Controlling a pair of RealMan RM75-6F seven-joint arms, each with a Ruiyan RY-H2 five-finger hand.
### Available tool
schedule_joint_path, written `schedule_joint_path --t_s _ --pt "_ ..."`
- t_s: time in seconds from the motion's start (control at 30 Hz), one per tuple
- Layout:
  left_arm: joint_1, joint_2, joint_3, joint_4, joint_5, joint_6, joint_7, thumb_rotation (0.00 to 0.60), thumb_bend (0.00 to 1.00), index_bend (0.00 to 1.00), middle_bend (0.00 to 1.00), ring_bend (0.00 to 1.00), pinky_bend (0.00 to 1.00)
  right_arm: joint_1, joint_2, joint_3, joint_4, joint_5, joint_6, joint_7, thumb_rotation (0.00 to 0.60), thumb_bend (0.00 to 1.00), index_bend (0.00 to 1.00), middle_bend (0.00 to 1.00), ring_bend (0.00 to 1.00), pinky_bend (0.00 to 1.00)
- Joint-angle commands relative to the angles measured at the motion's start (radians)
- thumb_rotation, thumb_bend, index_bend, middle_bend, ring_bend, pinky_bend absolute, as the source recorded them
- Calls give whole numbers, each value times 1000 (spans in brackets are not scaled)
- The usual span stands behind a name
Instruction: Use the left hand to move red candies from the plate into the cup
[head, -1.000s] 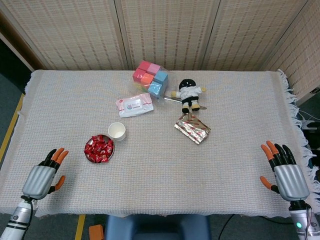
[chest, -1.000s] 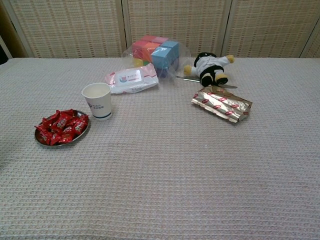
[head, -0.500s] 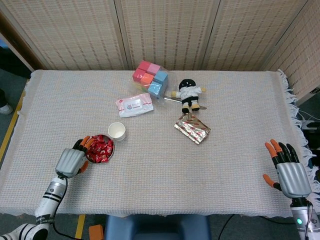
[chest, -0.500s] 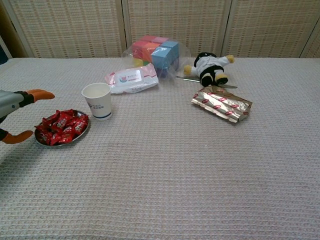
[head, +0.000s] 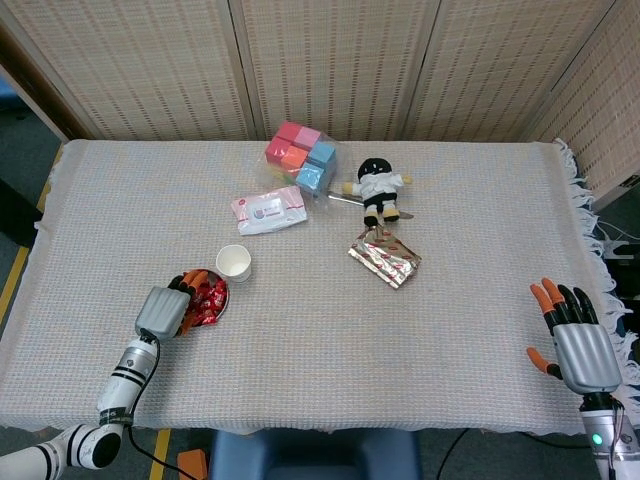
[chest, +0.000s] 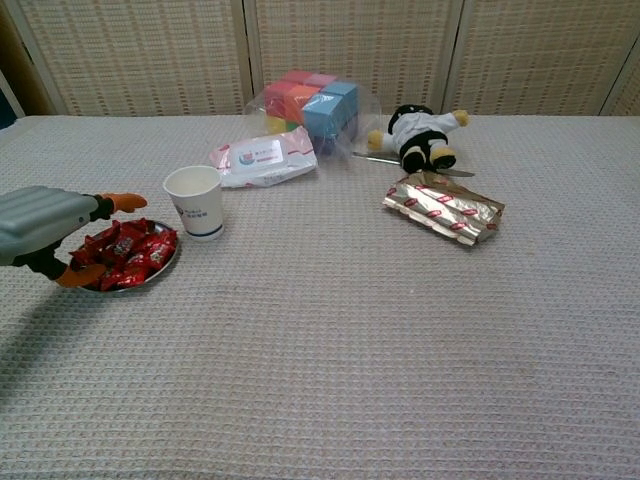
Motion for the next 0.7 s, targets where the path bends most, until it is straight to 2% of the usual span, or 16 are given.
schedule_joint_path --t_s 0.03,0.23,0.43,0.5,0.57,0.7 --pt "-12 -14 5 23 13 2 -25 600 420 0 112 191 793 -3 3 3 -3 2 7 1 600 137 0 0 0 0" --pt "-28 -39 16 66 30 8 -43 600 418 37 151 224 802 -8 10 2 -8 2 16 3 600 137 0 0 0 0" --pt "-47 -67 19 120 14 -7 -28 600 419 166 171 250 830 -12 19 3 -23 21 11 -11 600 137 0 0 0 0" --pt "-46 -78 20 135 23 13 -32 600 418 224 202 274 845 -13 21 4 -26 22 12 -11 600 137 0 0 0 0" --pt "-46 -85 23 145 32 25 -43 600 418 305 276 328 875 -13 23 3 -28 23 11 -12 600 137 0 0 0 0" --pt "-49 -93 30 162 25 20 -29 600 416 378 360 406 889 -14 28 2 -35 26 8 -16 600 137 0 0 0 0"
